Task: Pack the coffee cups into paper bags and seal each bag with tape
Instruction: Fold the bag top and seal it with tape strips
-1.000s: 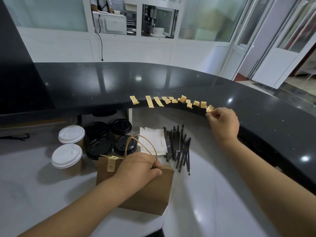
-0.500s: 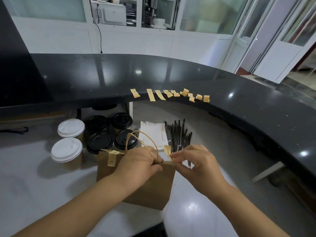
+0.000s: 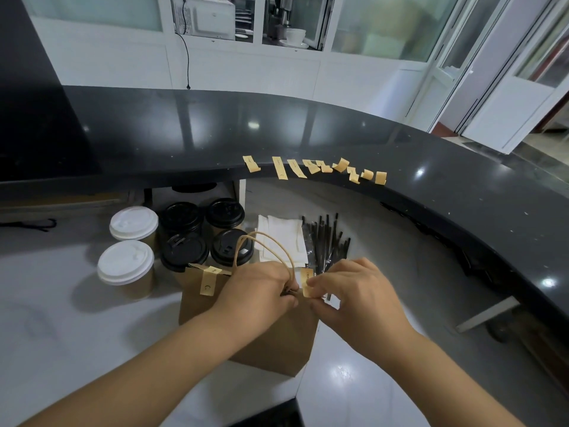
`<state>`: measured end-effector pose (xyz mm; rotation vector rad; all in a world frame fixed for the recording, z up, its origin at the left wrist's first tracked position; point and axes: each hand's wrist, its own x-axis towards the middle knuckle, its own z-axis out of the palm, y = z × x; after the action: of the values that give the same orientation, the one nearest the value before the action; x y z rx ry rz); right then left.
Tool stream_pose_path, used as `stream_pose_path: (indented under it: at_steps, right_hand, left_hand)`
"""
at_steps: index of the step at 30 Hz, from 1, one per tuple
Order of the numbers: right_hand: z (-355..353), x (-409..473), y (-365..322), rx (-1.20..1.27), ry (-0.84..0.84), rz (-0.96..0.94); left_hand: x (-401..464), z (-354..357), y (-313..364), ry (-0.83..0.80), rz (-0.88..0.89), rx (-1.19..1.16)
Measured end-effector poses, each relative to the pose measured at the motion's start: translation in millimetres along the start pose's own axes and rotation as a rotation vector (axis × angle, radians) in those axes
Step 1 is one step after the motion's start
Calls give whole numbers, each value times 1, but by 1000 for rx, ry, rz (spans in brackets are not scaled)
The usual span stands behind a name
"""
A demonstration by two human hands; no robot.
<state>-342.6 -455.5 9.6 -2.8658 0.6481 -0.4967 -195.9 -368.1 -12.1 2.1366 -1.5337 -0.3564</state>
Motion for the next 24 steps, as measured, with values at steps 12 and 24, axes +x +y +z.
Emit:
stream_pose_path:
  at_steps: [12,24]
  right_hand:
    - [-1,3,-6,41,-49,39]
    - [-2,10,-1,114,-272,29]
  left_hand:
    - [-1,-3,2,20,-15,6]
    - [1,-6,6,-20,-24,46]
